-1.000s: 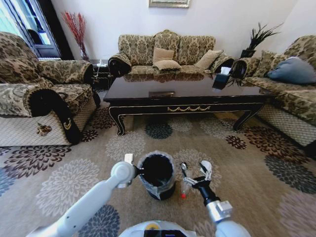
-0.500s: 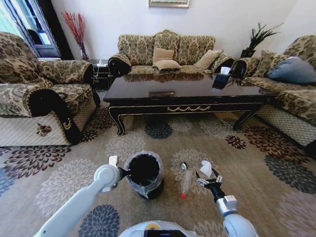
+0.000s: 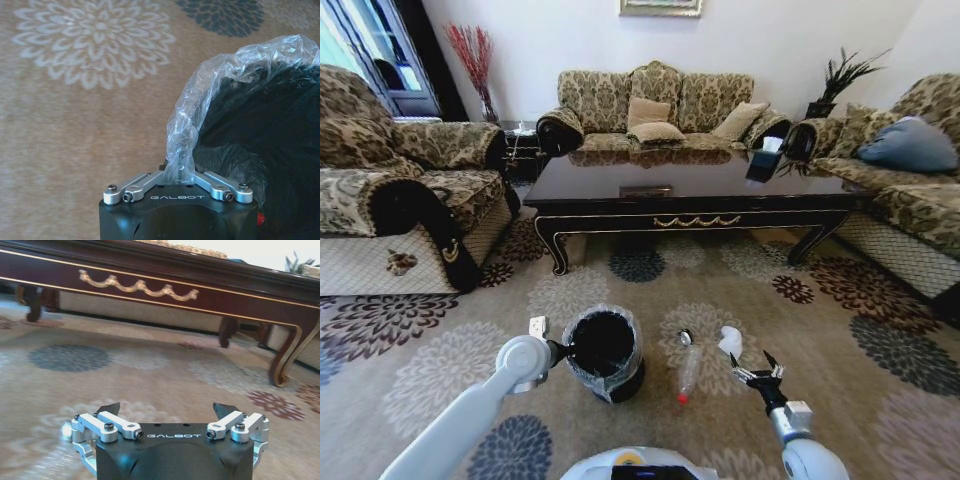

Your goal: Move to the front of the table and pick up the trash from the floor, then place it into the trash bin.

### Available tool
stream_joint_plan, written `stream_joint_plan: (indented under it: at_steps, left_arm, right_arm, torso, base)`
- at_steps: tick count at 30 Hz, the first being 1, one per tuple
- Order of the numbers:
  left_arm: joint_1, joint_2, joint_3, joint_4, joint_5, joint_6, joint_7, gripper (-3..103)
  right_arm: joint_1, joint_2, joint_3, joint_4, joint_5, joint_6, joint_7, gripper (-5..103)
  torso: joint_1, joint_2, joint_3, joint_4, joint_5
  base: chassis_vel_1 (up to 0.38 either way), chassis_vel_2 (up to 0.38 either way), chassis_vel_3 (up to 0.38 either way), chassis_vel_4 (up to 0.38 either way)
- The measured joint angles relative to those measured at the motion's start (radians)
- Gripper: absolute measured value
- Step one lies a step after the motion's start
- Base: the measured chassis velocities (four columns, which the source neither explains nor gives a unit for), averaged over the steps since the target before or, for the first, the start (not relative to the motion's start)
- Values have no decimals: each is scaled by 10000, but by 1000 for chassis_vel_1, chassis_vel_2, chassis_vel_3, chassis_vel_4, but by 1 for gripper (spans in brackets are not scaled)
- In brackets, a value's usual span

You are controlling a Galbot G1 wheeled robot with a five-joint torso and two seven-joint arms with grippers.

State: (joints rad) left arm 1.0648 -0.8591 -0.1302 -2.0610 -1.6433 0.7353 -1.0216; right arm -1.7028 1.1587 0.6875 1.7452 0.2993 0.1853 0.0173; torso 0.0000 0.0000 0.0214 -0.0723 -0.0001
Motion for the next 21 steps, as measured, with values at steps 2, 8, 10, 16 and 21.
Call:
stream_joint_plan:
  at_steps: [2, 8, 10, 16, 21]
  left_arm:
    - [28, 31, -46, 7, -6, 0, 32, 0]
    - [384, 181, -586, -23, -14, 0, 85, 0]
    - [446, 208, -701, -35, -18, 0, 86, 0]
    - [514, 447, -1053, 97, -71, -1, 153, 0]
    - [1026, 590, -1623, 87, -40, 0, 421, 0]
  right_arm:
    - [-14, 57, 73, -122, 2, 100, 10, 100]
    - [286, 9, 48, -834, 12, 410, -108, 100]
    - [390, -9, -22, -946, -5, 412, -172, 100]
    - [1077, -15, -305, -1712, -302, 360, -404, 100]
    - [2062, -269, -906, -2561, -355, 99, -478, 100]
  torso:
    - [0, -1, 1, -5, 0]
    - [0, 0, -1, -3, 6]
    - [0, 0, -1, -3, 4]
    - [0, 0, 0, -2, -3]
    - [0, 0, 0, -1, 4]
  base:
    - [-249, -242, 237, 223]
    - [-161, -161, 122, 143]
    - [0, 0, 0, 0]
    - [40, 62, -15, -37]
    - [8, 16, 2, -5]
